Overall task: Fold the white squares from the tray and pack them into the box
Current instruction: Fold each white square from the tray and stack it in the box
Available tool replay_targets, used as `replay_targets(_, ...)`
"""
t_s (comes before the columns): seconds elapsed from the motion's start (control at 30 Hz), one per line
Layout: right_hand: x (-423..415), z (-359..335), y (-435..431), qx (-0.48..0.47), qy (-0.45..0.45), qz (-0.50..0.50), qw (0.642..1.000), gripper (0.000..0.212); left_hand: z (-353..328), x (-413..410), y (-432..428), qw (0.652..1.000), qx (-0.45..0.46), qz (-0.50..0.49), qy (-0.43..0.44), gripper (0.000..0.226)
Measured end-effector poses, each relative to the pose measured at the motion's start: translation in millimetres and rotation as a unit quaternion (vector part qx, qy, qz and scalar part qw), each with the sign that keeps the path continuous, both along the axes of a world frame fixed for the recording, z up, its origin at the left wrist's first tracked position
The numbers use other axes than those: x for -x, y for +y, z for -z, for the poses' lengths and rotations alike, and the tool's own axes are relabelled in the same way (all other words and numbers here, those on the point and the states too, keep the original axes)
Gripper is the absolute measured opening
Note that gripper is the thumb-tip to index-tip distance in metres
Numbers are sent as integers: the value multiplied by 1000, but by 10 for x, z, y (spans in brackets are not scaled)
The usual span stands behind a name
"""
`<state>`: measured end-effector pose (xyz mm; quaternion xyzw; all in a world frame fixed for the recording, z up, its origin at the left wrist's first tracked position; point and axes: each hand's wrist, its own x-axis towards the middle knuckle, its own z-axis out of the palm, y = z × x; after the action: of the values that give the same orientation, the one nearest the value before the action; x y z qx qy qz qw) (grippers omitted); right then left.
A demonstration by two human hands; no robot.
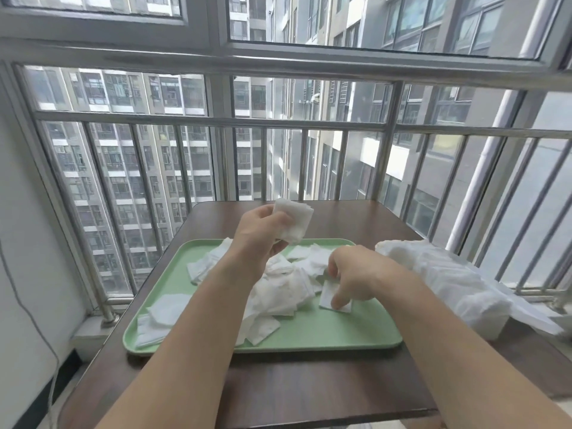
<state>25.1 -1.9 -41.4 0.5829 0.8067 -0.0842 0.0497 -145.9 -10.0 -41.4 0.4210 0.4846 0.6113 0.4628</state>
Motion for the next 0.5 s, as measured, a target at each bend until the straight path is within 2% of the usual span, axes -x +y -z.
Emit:
replay_targets(0.13, -22, 5, -16, 7, 13, -9, 1000, 53, 5, -11, -5, 1000, -3, 3, 3, 22)
replay_targets(0.27, -75, -27, -34, -4, 75, -29, 997, 30, 43, 10, 28, 1000, 4, -2, 16, 23)
replay_targets(0.37, -174, -122, -47, -19, 225, -35, 974, 12, 73, 18, 66, 1000, 9, -10, 28, 23)
replay_targets(0.43, -224, -207, -71, -1, 344, -52, 938, 10, 85, 10, 78, 999, 8, -3, 38, 21)
replay_targets(0.5, -245, -289, -83, 14, 421, -70, 904, 9, 84, -8, 62, 999, 2, 22, 49, 22)
